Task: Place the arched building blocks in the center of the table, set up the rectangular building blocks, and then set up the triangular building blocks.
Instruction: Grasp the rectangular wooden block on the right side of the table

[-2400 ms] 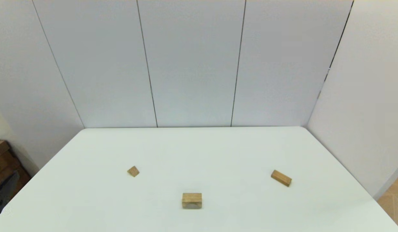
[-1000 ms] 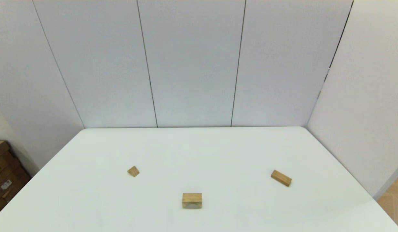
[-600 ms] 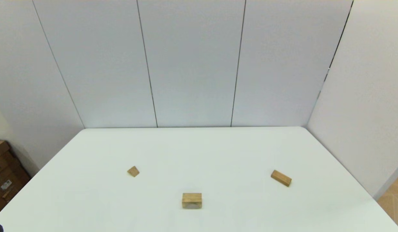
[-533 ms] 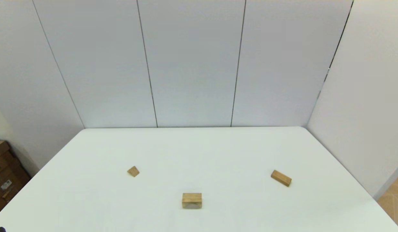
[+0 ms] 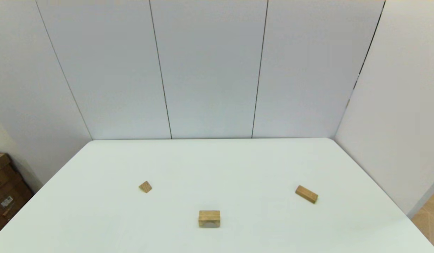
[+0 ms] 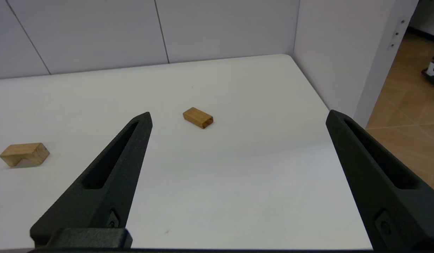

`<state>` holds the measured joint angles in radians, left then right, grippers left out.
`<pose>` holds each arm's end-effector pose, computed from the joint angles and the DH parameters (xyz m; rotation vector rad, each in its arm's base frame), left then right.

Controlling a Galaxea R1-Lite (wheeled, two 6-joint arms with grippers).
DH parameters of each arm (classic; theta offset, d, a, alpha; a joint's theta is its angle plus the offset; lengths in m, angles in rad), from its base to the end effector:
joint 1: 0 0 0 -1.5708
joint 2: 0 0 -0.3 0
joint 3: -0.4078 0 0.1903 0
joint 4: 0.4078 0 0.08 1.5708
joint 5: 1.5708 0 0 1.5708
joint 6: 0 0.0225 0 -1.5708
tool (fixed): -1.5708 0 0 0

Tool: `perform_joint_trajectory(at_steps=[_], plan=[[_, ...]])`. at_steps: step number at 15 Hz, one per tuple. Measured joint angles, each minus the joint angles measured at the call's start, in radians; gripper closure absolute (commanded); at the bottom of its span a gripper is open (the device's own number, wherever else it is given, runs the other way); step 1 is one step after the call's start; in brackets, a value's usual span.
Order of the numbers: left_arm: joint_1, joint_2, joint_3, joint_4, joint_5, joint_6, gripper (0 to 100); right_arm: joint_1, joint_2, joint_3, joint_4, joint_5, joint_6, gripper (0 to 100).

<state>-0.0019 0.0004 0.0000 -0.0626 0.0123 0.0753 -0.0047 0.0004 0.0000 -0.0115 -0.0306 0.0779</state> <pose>-0.0230 0.0003 0.0819 0.0748 -0.0618 0.0127 -0.0228 -0.0006 0.0767 0.0780 -0.0125 -0.0348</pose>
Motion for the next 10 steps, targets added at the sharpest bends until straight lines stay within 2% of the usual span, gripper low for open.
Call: perform_joint_trajectory(at_steps=[3, 10], plan=[[0.000, 0.000, 0.000, 0.057, -0.016, -0.013, 0, 0.000, 0.000, 0.000, 0.000, 0.000, -0.001, 0], [0.000, 0.000, 0.000, 0.056, -0.009, -0.096, 0, 0.000, 0.000, 0.000, 0.000, 0.000, 0.000, 0]])
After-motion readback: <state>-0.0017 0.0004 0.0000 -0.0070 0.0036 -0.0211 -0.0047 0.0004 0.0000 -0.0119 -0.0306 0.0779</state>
